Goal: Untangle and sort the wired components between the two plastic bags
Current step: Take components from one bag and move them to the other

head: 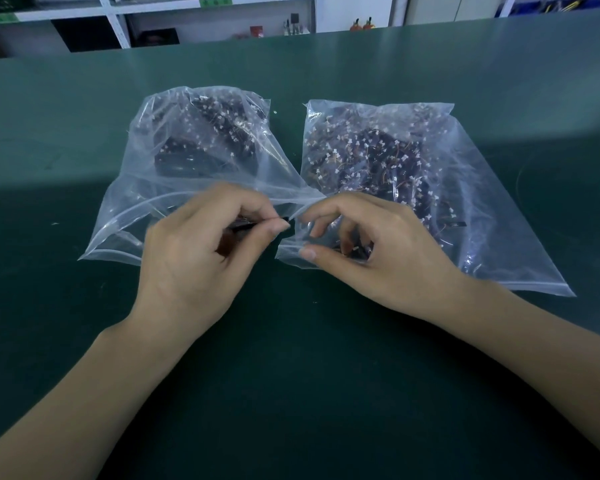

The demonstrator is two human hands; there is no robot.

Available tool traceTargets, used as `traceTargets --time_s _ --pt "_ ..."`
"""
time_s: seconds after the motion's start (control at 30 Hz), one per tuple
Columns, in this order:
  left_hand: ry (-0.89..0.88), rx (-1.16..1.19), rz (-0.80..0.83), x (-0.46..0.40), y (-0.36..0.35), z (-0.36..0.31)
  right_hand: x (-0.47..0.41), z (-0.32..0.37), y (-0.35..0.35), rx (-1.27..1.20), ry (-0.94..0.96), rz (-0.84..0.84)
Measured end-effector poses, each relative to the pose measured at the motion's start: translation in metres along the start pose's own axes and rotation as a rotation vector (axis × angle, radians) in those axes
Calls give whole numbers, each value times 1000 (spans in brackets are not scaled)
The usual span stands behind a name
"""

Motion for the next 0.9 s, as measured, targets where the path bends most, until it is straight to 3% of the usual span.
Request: traceTargets --time_s 0.3,0.47,0.63,0.9 --pt "-51 252 56 2 -11 -22 -2 7 7 -52 143 -73" --pt "-60 244 77 2 -11 -21 -2 7 9 -158 77 -153" --pt "50 280 14 4 -10 -17 -1 7 8 -294 17 -142" --pt "38 186 30 2 -11 -14 -2 8 7 -282 -1 -128"
Point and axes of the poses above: each hand's wrist, its own x-axis away from the middle knuckle, its own y-axis out of the back of the hand, z = x × y, the point moved 2 cm from there along -x, towards the middle knuckle, and after that the axes turned 6 degrees about z, right-handed, at the moved point
